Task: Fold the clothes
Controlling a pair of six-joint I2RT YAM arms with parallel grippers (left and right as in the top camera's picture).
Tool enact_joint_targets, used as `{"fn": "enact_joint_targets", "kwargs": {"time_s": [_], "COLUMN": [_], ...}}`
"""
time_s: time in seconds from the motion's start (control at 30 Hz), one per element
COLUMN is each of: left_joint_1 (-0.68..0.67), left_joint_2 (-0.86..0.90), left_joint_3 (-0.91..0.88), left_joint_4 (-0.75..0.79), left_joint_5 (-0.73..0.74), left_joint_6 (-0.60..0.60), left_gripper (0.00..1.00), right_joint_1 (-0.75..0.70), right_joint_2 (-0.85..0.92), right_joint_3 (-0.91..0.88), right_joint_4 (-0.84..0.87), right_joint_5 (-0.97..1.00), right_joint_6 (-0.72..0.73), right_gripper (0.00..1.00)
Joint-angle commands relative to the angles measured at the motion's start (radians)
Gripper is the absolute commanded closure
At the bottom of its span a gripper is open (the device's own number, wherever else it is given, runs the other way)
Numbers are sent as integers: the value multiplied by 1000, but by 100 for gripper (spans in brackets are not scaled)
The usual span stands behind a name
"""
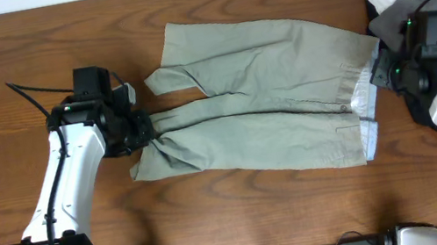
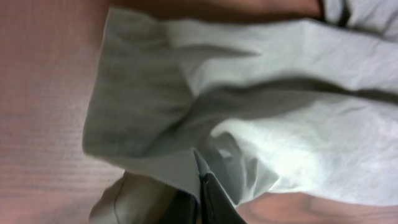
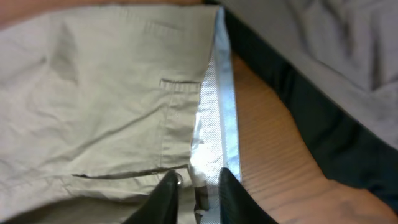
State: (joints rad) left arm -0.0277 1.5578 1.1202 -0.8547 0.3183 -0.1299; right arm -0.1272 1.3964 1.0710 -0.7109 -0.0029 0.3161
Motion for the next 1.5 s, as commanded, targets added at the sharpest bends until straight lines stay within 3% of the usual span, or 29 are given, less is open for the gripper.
{"fn": "enact_joint_targets", "kwargs": {"time_s": [0.0, 0.07, 0.13, 0.2, 0.27, 0.3, 0.67, 0.97, 1.2, 1.3, 1.47], "left_joint_1": [-1, -1, -1, -1, -1, -1, -1, -1, -1, -2, -2], "left_joint_2": [-2, -2, -2, -2, -2, -2, -2, -2, -2, -2, -2], "left_joint_3": [-4, -4, -4, -4, -4, -4, -4, -3, -3, -3, -3], "left_joint_4": [-16, -12, -8, -9, -11, -13, -16, 66, 203, 280, 392], "left_joint_5": [-86, -130, -140, -140, -140, -140, -140, -139, -139, -139, -140], "left_joint_6": [10, 10, 10, 10, 10, 10, 10, 10, 10, 10, 10], "left_gripper": [94, 93, 77, 73, 59, 56, 49, 45, 39, 36, 15], "right_joint_1": [-2, 1, 11, 23, 28, 28, 31, 45, 85, 85, 79], "right_joint_2": [83, 141, 200, 256, 311, 341, 602, 747, 843, 844, 755], "right_joint_3": [-3, -3, -3, -3, -3, -3, -3, -3, 3, 34, 114], "right_joint_4": [25, 66, 113, 151, 184, 201, 370, 760, 1050, 1049, 911], "right_joint_5": [-63, -108, -122, -116, -112, -109, -110, -110, -66, -72, -209], "right_joint_6": [-71, -115, -150, -166, -165, -164, -164, -121, -103, -103, -113], "right_gripper": [87, 89, 88, 87, 86, 86, 86, 86, 76, 68, 49]}}
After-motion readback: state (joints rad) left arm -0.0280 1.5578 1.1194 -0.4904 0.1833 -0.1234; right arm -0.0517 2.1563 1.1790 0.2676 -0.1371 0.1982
